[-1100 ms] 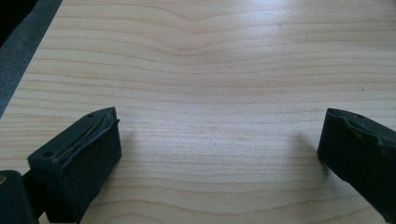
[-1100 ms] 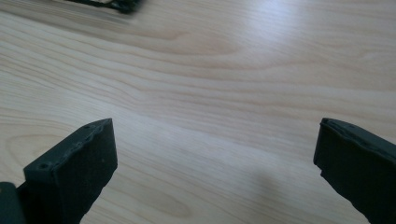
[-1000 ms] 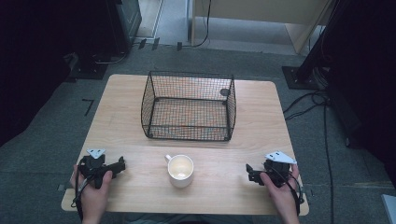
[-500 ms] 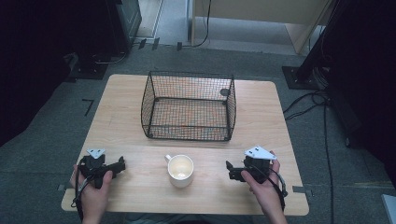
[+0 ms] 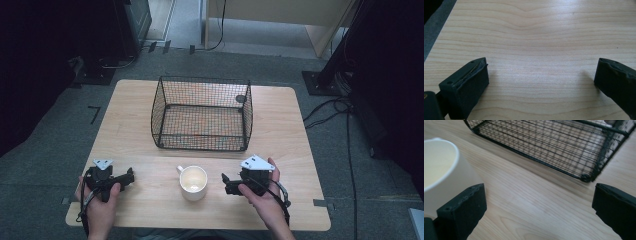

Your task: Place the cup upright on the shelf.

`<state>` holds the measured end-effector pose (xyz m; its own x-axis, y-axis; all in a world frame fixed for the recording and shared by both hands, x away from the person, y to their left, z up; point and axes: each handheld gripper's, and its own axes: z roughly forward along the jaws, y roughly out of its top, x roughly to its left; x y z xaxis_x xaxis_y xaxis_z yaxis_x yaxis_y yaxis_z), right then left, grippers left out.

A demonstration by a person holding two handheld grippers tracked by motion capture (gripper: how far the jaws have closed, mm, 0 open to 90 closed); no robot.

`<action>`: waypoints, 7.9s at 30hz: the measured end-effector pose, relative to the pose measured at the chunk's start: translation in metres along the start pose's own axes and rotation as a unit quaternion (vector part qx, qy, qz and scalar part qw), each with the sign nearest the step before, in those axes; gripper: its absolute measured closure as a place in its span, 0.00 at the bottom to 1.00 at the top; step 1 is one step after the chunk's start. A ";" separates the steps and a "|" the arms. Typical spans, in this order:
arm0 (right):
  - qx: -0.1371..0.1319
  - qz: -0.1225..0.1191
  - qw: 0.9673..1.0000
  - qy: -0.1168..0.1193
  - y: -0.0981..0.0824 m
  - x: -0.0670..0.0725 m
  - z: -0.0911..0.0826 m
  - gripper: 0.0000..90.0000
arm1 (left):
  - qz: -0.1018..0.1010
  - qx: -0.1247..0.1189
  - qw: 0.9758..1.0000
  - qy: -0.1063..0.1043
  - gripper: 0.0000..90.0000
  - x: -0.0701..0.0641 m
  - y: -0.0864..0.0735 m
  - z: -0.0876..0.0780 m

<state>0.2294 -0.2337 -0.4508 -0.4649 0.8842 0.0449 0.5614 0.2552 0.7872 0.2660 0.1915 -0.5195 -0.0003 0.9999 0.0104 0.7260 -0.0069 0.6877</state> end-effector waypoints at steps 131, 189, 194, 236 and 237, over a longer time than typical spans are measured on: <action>-0.042 -0.083 0.990 0.103 0.088 0.051 0.015 0.10 | 0.002 0.000 1.000 -0.004 0.00 -0.001 0.000 0.000; -0.072 -0.067 0.992 0.076 0.172 -0.026 0.092 0.10 | 0.006 0.001 1.000 -0.006 0.00 0.000 0.000 0.000; -0.071 -0.055 0.992 0.086 0.176 -0.029 0.103 0.10 | 0.006 0.001 1.000 -0.006 0.00 0.000 0.000 0.000; -0.020 -0.095 0.991 0.092 0.165 -0.056 0.195 0.10 | 0.007 0.001 1.000 -0.008 0.00 -0.001 0.000 0.000; -0.015 -0.091 0.991 0.094 0.164 -0.057 0.197 0.10 | 0.007 0.001 1.000 -0.008 0.00 -0.001 0.000 0.000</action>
<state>0.4828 -0.1653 -0.4452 -0.6779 0.7351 0.0114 0.4371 0.3906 0.8102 0.2660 0.1909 -0.5193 0.0203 0.9998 0.0087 0.7272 -0.0207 0.6861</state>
